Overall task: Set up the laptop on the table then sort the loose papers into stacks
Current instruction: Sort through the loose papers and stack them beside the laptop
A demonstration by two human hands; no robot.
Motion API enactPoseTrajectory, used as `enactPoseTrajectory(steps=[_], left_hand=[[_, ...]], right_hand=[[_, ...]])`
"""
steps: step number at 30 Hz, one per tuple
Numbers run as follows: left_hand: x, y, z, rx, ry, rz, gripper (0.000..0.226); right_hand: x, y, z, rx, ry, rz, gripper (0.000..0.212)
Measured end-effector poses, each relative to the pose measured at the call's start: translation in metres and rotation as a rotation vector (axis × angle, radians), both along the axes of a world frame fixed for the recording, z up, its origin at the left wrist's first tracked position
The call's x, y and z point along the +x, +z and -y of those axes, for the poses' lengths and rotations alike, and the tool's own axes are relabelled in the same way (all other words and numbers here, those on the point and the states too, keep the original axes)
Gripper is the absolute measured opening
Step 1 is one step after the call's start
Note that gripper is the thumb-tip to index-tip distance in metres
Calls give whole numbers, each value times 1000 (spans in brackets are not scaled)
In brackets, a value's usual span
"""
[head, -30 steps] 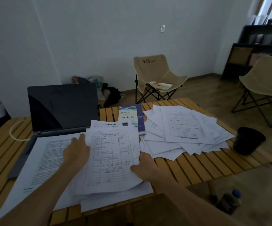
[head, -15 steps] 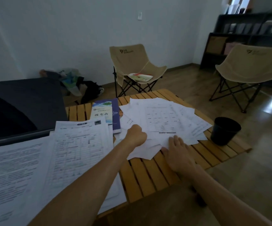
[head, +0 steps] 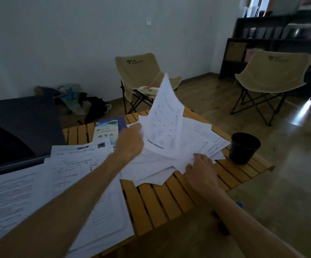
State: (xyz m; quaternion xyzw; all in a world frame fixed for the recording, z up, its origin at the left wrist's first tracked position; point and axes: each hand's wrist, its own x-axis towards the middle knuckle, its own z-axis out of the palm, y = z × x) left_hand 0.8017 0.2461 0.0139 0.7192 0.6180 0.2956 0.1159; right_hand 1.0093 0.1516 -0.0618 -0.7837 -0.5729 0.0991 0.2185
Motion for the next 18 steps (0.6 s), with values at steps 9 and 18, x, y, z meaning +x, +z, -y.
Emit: enactPoseTrajectory(steps=[9,18], left_hand=[[-131,138,50,493,-175,-128,11],[-176,144,48,608,-80,-24,31]], right_hand=[[-52,76,13,637,-50,36,113],[-149,93,18,261,239,-465,23]])
